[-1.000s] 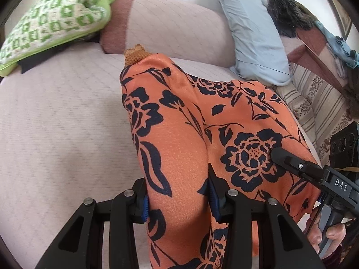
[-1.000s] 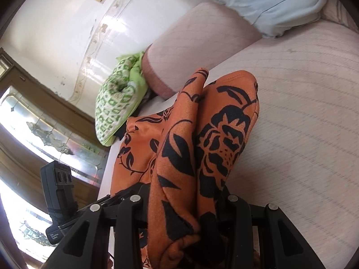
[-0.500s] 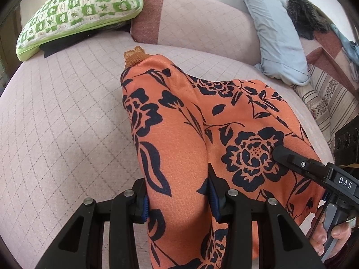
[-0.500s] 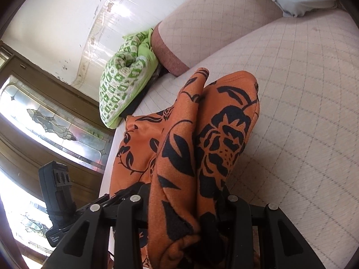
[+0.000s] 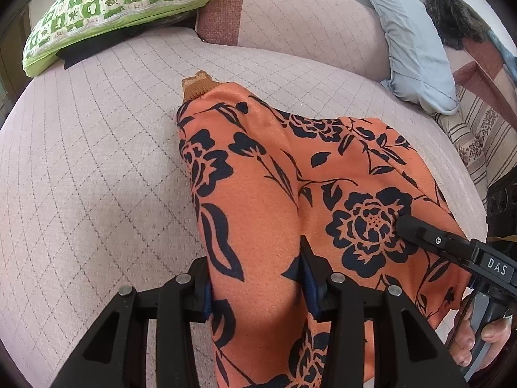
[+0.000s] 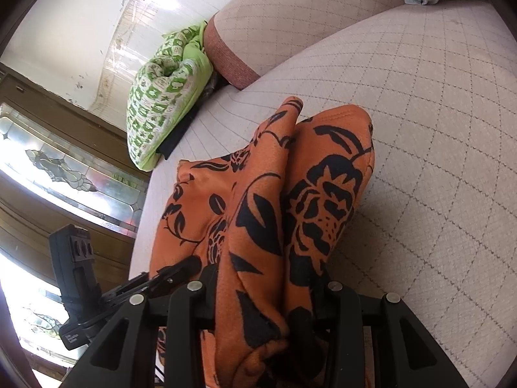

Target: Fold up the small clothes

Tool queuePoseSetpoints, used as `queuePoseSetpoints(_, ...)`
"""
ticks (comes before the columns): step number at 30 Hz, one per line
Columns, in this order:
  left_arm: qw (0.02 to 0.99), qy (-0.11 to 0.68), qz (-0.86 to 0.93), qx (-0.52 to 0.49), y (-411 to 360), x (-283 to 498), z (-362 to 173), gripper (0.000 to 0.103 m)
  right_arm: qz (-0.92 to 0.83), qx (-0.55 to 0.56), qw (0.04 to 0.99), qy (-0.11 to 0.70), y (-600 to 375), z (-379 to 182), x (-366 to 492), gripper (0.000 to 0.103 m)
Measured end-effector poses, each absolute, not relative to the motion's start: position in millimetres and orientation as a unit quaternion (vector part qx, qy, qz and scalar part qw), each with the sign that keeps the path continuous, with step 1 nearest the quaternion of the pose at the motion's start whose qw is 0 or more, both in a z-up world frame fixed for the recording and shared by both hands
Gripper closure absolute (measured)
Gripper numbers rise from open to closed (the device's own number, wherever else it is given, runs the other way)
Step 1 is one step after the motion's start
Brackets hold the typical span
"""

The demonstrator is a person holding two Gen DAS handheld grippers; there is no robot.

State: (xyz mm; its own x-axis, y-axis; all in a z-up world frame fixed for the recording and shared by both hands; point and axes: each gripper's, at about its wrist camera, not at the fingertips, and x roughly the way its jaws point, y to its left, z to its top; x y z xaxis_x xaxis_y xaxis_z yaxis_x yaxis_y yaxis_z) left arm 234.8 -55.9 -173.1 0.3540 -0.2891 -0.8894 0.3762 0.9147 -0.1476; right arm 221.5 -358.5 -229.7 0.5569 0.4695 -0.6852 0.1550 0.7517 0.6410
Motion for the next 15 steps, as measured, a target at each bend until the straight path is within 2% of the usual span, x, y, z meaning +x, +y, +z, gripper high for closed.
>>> queuePoseSetpoints(5,0.819,0.536,-0.202,0.033,-52,239,-179,0.047,0.093,0.344,0.805,0.474,-365,-239,221,0.065)
queuePoseSetpoints(8,0.820,0.538,-0.193,0.033,-48,243,-183,0.033,0.089,0.336,0.804,0.482,-365,-243,222,0.062)
queuePoseSetpoints(9,0.819,0.540,-0.189,0.033,-46,244,-185,0.025,0.087,0.334,0.804,0.484,-365,-245,223,0.061)
queuePoseSetpoints(11,0.815,0.547,-0.188,0.026,-41,247,-190,0.020,0.084,0.336,0.799,0.492,-367,-249,225,0.054)
queuePoseSetpoints(15,0.804,0.563,-0.189,-0.010,-30,251,-200,0.010,0.078,0.339,0.796,0.496,-370,-256,223,0.047)
